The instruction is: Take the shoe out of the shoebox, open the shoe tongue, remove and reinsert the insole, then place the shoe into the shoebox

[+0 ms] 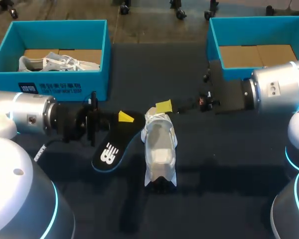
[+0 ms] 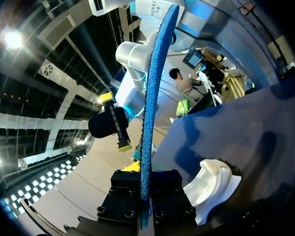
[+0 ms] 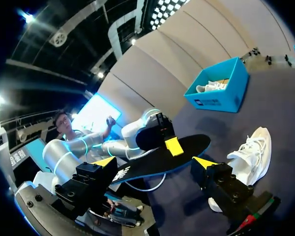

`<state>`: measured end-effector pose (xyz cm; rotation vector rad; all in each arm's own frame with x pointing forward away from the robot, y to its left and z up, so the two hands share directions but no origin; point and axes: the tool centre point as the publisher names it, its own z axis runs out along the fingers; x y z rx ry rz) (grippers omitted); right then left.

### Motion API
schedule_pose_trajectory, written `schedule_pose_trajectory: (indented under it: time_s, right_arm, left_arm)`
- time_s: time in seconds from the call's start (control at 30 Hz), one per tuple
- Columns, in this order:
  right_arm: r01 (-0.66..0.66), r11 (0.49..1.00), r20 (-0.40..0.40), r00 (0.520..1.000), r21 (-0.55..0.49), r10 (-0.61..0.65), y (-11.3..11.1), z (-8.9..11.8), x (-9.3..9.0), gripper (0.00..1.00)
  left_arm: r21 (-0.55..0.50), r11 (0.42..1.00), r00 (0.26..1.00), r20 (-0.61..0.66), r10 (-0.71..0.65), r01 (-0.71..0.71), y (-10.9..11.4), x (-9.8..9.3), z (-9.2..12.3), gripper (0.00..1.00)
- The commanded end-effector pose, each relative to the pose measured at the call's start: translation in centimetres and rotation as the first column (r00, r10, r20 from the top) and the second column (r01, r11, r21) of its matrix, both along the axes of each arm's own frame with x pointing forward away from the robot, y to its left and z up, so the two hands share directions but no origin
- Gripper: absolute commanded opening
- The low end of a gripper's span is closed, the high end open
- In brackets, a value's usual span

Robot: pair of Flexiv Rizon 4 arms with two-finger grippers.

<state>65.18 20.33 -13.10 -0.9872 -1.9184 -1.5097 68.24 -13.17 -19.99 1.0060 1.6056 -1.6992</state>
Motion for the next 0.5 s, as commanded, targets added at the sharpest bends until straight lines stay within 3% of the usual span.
schedule_pose_trajectory:
  time_s: [0.03, 0.07, 0.13, 0.17, 0.2, 0.33, 0.4, 0.5]
  right_arm:
    - [0.003, 1.000, 0.000, 1.000, -0.001, -0.003, 0.1, 0.0, -0.2, 1.00]
    - [-0.004, 0.999, 0.087, 0.996, -0.041, 0.008, -0.2, -0.4, 0.1, 1.00]
    - [0.005, 0.996, 0.182, 0.983, -0.095, 0.013, -0.5, -0.4, 0.1, 1.00]
    - [0.018, 0.986, 0.279, 0.960, -0.167, 0.030, -0.7, -0.2, 0.3, 1.00]
    - [0.023, 0.974, 0.271, 0.962, -0.226, 0.040, -0.9, -0.4, 0.3, 1.00]
    - [0.038, 0.953, 0.464, 0.879, -0.299, 0.110, -1.6, -1.2, 0.7, 1.00]
    - [0.026, 0.941, 0.519, 0.839, -0.337, 0.163, -1.7, -1.6, 1.0, 1.00]
    - [-0.003, 0.887, 0.531, 0.800, -0.462, 0.279, -1.4, -1.8, 1.7, 1.00]
  left_arm:
    - [-0.001, 1.000, 1.000, 0.001, 0.003, -0.003, 0.0, -0.1, 0.0, 0.00]
    - [-0.001, 1.000, 1.000, 0.001, 0.003, -0.003, 0.0, -0.1, 0.0, 0.00]
    - [-0.015, 1.000, 1.000, -0.025, 0.001, -0.002, 0.0, -0.2, 0.2, 0.00]
    - [-0.009, 1.000, 0.999, -0.032, -0.008, 0.008, 0.0, -0.2, 0.2, 0.00]
    - [-0.018, 1.000, 0.999, -0.037, -0.011, 0.010, -0.1, -0.3, 0.4, 0.00]
    - [-0.044, 0.999, 0.997, -0.083, -0.005, 0.001, 0.0, -0.3, 1.1, 0.00]
    - [-0.062, 0.998, 0.993, -0.118, 0.002, -0.010, 0.1, -0.3, 1.4, 0.00]
    - [-0.065, 0.998, 0.985, -0.173, -0.008, -0.003, 0.0, -0.5, 2.2, 0.00]
